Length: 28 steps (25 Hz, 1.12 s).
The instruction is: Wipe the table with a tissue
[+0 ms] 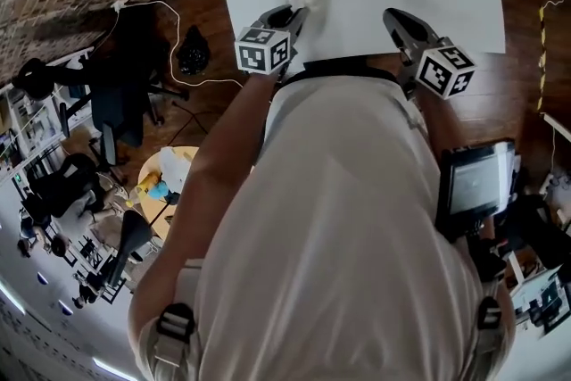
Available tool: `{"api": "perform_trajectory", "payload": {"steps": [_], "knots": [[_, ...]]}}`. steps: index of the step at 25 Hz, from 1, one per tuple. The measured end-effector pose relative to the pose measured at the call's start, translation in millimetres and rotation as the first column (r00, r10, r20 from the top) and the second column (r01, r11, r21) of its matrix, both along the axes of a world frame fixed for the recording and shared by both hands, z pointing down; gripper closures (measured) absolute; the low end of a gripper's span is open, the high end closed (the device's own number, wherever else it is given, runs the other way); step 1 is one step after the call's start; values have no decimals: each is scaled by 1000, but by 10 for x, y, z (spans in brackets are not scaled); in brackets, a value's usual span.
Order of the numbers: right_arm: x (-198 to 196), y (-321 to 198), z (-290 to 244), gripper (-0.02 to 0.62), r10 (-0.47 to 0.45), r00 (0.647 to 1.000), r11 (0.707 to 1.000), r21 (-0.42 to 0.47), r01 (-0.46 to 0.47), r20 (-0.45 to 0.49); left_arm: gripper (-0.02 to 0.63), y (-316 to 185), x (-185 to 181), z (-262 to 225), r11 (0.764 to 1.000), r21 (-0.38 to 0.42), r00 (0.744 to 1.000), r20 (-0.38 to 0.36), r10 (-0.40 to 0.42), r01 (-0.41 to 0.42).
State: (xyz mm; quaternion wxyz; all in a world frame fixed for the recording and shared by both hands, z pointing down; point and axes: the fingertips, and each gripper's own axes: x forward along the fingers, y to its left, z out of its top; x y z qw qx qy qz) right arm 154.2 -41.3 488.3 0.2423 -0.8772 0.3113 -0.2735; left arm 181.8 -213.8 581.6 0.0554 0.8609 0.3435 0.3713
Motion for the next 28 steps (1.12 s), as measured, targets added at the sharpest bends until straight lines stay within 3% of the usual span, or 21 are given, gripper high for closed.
{"api": "perform_trajectory", "payload": {"steps": [9,20,28], "knots": [[63,-509,-21,578,-11,1000,999,-33,11,-2,541,-710,-166,-55,989,-96,994,-6,-110,109],[-18,-603,-49,577,20,1000,998,-55,-20,-11,541,-856,-337,-9,988,-127,996,-10,-89,87],[-10,-494,34,578,44,999,998,-45,-44,0,540,-901,-325,78,990,-101,995,1,-97,96]]}}
